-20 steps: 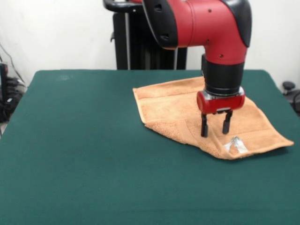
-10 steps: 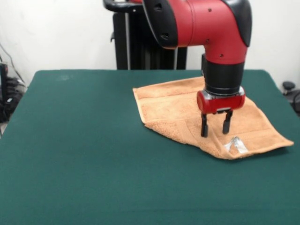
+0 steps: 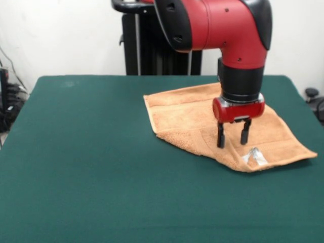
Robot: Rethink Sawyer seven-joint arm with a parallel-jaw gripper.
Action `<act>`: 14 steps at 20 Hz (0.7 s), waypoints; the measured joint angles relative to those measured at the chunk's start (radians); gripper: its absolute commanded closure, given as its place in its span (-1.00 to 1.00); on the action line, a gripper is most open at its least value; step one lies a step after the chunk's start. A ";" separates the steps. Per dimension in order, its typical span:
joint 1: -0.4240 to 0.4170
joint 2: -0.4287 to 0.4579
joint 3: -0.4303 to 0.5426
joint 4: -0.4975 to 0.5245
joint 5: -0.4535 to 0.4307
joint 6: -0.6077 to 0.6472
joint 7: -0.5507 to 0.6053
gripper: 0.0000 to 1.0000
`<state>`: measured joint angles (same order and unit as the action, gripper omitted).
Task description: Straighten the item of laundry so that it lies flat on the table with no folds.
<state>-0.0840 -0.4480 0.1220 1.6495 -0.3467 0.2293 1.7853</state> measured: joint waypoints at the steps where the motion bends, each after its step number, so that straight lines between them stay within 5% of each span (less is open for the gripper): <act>1: 0.000 -0.001 0.000 0.000 0.000 0.000 0.000 -1.00; 11: 0.000 -0.045 -0.001 0.000 0.000 0.000 0.000 -1.00; 12: 0.000 -0.055 -0.001 0.000 0.000 0.000 0.000 1.00; 14: 0.000 -0.057 -0.001 0.000 0.000 0.000 0.000 1.00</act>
<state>-0.0843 -0.5050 0.1210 1.6496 -0.3469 0.2293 1.7853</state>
